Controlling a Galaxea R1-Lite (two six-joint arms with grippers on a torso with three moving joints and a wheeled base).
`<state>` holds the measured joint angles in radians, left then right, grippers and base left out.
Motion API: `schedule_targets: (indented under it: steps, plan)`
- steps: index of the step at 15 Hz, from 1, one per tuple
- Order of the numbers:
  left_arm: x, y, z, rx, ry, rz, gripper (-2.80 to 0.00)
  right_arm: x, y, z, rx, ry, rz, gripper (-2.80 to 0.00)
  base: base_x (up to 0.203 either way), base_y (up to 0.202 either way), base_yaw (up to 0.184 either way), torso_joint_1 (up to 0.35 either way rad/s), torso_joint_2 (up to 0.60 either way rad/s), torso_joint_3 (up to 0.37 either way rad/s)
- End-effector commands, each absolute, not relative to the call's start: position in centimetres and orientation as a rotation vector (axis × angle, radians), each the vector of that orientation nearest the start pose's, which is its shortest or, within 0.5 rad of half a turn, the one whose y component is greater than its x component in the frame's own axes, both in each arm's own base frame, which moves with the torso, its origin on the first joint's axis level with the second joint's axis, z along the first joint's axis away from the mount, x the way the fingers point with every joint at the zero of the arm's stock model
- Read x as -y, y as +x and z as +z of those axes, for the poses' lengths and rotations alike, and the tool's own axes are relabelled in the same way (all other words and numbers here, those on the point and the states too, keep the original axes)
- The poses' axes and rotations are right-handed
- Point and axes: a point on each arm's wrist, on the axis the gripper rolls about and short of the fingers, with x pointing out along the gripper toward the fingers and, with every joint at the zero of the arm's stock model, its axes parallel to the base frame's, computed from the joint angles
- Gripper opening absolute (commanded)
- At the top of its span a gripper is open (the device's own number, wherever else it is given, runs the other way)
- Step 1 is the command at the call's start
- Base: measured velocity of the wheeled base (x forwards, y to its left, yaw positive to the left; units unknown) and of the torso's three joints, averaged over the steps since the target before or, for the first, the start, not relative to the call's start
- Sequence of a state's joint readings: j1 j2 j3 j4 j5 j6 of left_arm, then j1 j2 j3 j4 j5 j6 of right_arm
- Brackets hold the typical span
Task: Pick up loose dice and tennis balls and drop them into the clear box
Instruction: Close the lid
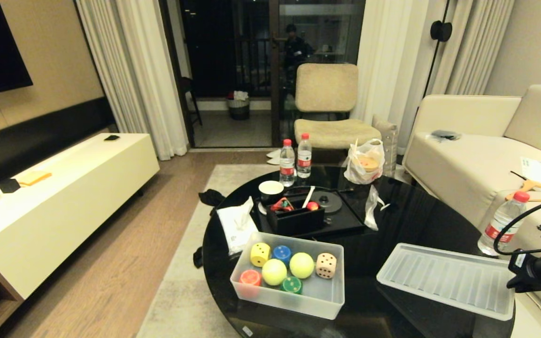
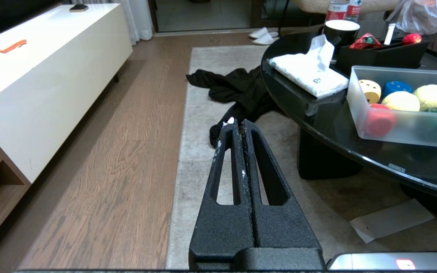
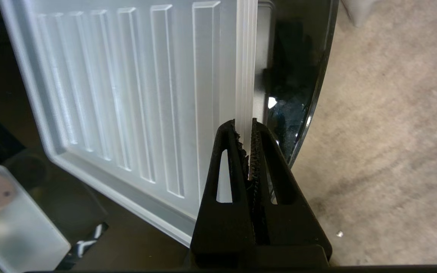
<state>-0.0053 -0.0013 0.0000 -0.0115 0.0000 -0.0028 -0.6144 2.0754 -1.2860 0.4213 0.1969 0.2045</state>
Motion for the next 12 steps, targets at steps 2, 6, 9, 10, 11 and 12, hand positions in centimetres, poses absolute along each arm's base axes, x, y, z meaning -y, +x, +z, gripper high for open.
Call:
schedule_targets:
  steps: [2, 6, 9, 10, 11, 12]
  plan:
    - [0.0, -2.3, 7.6, 0.009, -0.003, -0.006, -2.80, 20.4, 28.8, 11.1, -1.036, 0.694, -0.444, -2.80, 0.000, 0.000, 0.000, 0.000, 0.00, 0.000]
    - [0.0, -2.3, 7.6, 0.010, -0.003, -0.005, -2.80, 20.7, 28.3, 11.7, -1.008, 0.727, -0.416, -2.80, 0.000, 0.000, 0.000, 0.000, 0.00, 0.000]
    - [0.0, -2.3, 7.6, 0.010, -0.003, -0.006, -2.80, 20.9, 27.8, 12.6, -0.972, 0.739, -0.386, -2.80, 0.000, 0.000, 0.000, 0.000, 0.00, 0.000]
    - [0.0, -2.3, 7.6, 0.009, -0.003, -0.005, -2.80, 20.9, 27.8, 12.6, -0.973, 0.743, -0.386, -2.80, 0.000, 0.000, 0.000, 0.000, 0.00, 0.000]
    - [0.0, -2.3, 7.6, 0.009, -0.003, -0.006, -2.80, 20.9, 27.8, 12.7, -0.969, 0.743, -0.385, -2.80, 0.000, 0.000, 0.000, 0.000, 0.00, 0.000]
    - [0.0, -2.3, 7.6, 0.010, -0.003, -0.005, -2.80, 20.9, 27.8, 12.8, -0.966, 0.745, -0.383, -2.80, 0.000, 0.000, 0.000, 0.000, 0.00, 0.000]
